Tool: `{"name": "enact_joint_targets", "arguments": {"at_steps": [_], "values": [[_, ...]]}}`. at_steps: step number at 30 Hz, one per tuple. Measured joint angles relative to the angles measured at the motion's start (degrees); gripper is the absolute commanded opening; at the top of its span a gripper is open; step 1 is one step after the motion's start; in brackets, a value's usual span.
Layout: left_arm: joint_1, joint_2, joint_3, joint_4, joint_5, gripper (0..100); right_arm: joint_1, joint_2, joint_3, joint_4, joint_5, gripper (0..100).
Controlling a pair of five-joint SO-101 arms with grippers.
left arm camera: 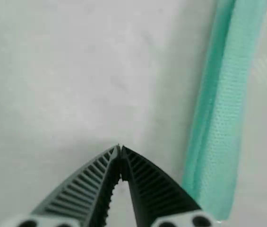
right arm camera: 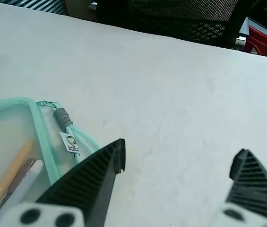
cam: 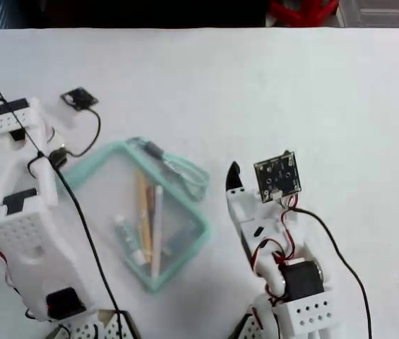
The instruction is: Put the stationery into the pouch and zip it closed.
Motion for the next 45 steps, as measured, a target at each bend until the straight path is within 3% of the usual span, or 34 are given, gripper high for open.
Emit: {"name": "enact_joint_targets", "arguments": {"at_steps": [13, 16, 22, 25, 27, 33, 37, 42, 45], "values": [[4.4, -4.1, -1.5, 18.8, -1.8, 2, 0.0, 0.0, 0.6, -0.2, 0.0, 34.7], [8.9, -6.2, -1.3, 23.6, -1.8, 2, 0.0, 0.0, 0.7, -0.4, 0.0, 34.7], [20.5, -12.0, 10.9, 24.4, -3.4, 2, 0.0, 0.0, 0.9, -0.4, 0.0, 34.7], [22.6, -17.8, 12.0, 24.4, -4.2, 3, 0.0, 0.0, 0.9, -0.4, 0.0, 34.7], [21.6, -23.7, 10.3, 24.4, -3.3, 9, 0.0, 0.0, 0.9, -0.4, 0.0, 34.7], [14.8, -35.6, 6.9, 24.7, 3.7, 43, 0.0, 0.0, 0.9, -0.4, 0.0, 34.7], [10.6, -35.5, 6.9, 19.7, 5.1, 38, 0.0, 0.0, 0.9, -0.4, 0.0, 34.7], [3.0, -30.5, 6.9, 4.5, 9.1, 26, 0.0, 0.0, 0.9, -0.4, 0.0, 34.7], [1.1, -24.5, 6.9, 0.2, 9.6, 23, 0.0, 0.0, 0.9, -0.4, 0.0, 34.7]]}}
